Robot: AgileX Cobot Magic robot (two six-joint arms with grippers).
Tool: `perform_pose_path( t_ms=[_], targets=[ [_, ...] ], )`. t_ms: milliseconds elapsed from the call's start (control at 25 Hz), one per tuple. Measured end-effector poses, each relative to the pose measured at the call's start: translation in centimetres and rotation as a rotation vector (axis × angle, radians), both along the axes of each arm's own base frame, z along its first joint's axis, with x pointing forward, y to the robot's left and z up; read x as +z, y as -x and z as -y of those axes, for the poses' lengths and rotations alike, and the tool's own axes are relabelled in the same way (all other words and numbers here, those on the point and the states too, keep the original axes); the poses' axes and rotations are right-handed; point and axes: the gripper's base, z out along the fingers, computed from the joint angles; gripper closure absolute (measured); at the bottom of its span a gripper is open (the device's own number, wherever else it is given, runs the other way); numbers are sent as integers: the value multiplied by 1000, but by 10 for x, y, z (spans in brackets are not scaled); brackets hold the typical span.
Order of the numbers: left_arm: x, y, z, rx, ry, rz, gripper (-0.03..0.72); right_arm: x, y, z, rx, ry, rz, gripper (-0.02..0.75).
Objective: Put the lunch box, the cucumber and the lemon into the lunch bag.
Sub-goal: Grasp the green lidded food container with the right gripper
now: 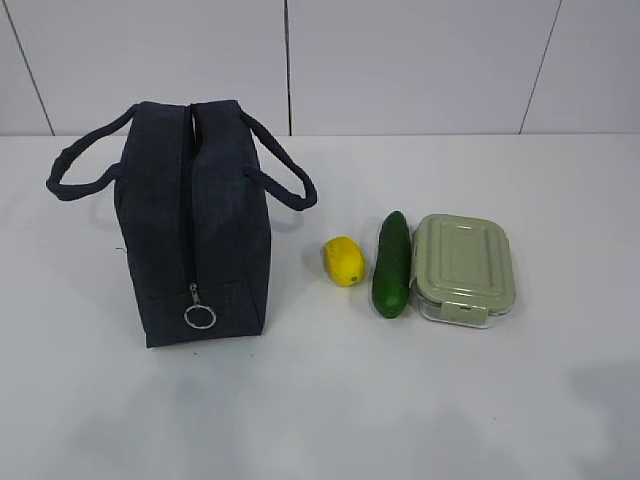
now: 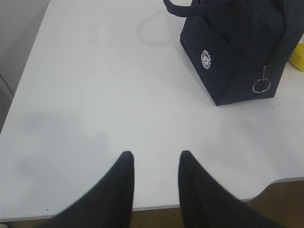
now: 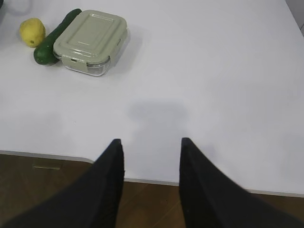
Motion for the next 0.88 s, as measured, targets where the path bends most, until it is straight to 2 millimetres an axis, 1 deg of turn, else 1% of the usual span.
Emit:
perform_pose_path(
  t_ms=[880],
  targets=[
    [0, 0, 0, 0, 0, 0, 462, 0, 0, 0, 0, 0, 0, 424]
  ],
)
